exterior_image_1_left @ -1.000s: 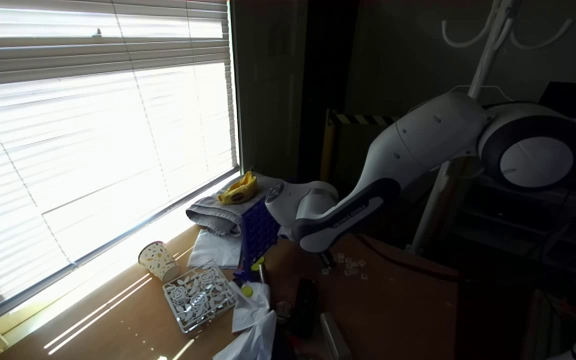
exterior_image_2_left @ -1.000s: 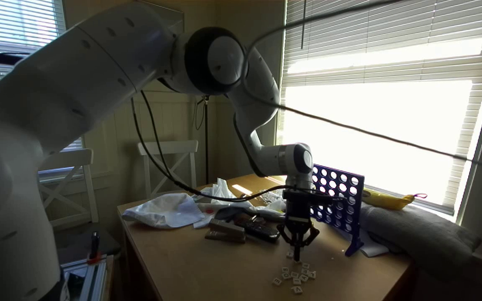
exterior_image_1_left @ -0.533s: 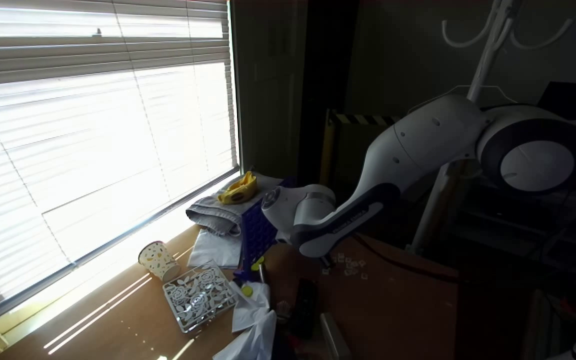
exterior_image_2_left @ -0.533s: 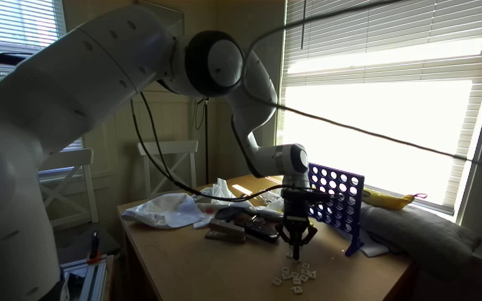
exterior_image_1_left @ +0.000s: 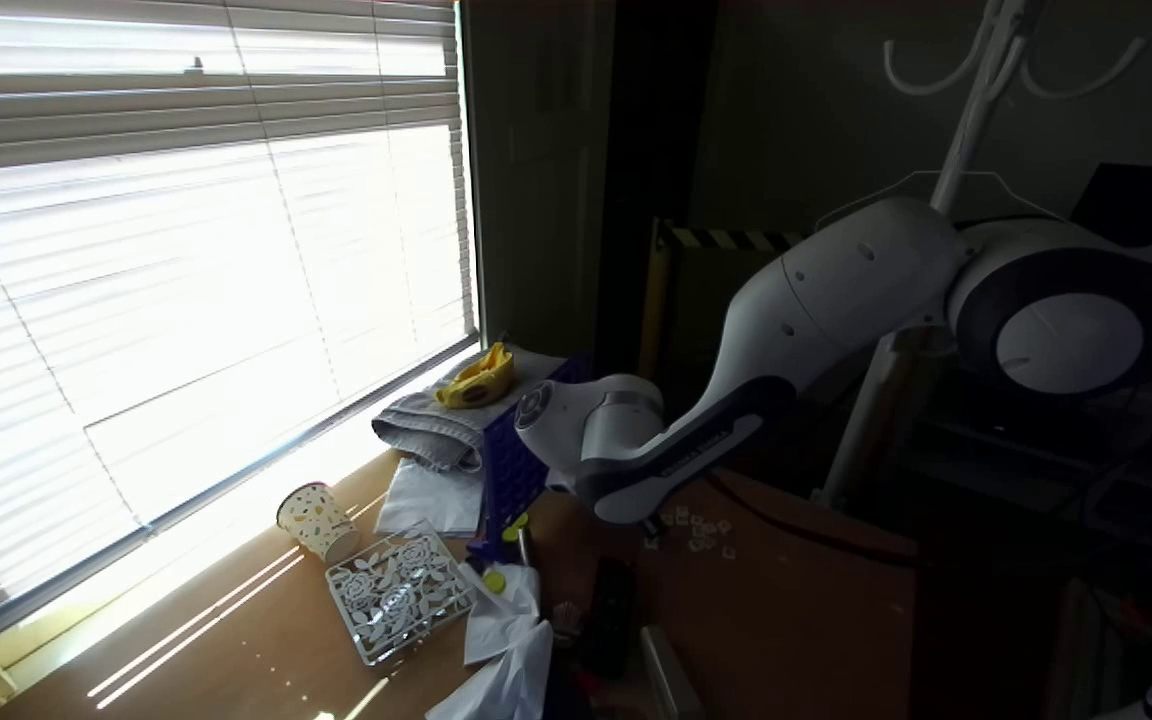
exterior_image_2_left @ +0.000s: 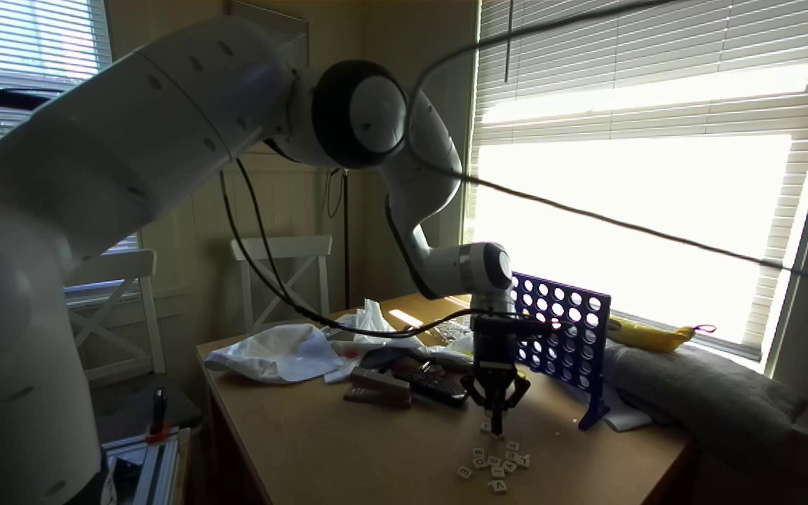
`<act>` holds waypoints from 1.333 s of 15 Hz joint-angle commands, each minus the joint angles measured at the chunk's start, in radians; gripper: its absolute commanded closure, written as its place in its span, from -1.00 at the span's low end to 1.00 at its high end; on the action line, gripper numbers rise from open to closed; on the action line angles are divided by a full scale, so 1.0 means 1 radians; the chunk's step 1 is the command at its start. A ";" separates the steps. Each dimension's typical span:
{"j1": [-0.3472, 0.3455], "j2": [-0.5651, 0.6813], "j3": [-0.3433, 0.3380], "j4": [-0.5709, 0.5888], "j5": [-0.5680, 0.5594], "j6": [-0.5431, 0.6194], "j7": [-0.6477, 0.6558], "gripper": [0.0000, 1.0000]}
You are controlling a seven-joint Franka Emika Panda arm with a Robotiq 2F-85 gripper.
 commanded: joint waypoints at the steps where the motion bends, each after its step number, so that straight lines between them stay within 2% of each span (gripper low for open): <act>1: 0.008 0.054 0.006 0.061 -0.032 -0.022 -0.026 1.00; 20: 0.031 0.055 0.017 0.042 -0.108 -0.042 -0.144 1.00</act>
